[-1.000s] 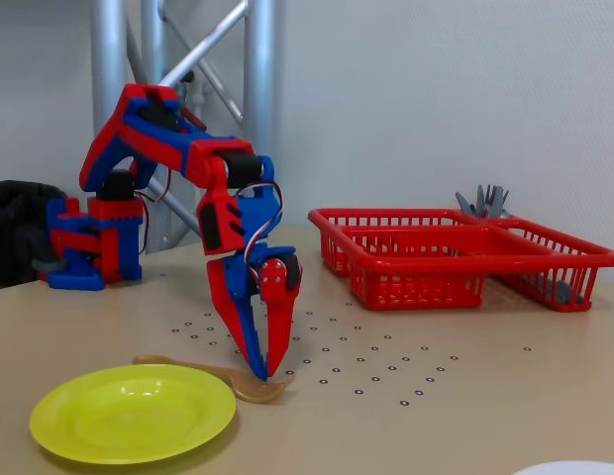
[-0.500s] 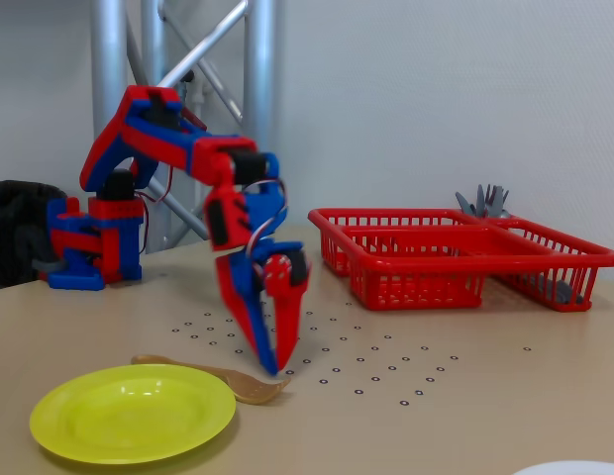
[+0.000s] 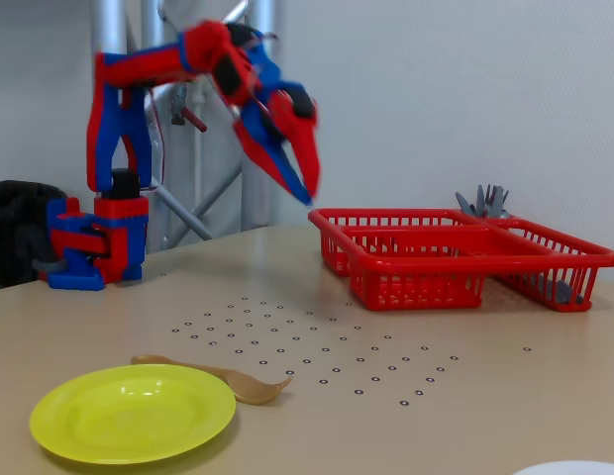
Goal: Push the fork on the left side of the plate
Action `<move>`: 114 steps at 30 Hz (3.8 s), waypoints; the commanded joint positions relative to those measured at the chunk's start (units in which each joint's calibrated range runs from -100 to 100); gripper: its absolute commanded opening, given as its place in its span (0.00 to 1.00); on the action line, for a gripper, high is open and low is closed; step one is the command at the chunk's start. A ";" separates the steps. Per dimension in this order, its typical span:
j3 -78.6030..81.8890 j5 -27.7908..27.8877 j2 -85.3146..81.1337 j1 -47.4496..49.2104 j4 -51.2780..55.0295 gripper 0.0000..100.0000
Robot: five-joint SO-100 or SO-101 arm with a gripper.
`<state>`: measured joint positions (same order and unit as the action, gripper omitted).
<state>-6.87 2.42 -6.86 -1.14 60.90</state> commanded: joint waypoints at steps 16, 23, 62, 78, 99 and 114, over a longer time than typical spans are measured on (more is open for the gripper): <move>75.59 0.20 -60.25 -3.17 -29.39 0.00; 96.54 0.00 -81.81 -0.58 -33.25 0.00; 106.78 -0.39 -89.08 2.79 -11.84 0.00; 106.78 -0.83 -89.00 2.43 -9.67 0.00; 106.78 -1.66 -89.00 1.86 -9.43 0.04; 106.78 -1.56 -89.00 2.00 -9.43 0.00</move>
<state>98.92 0.95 -95.34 1.50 51.12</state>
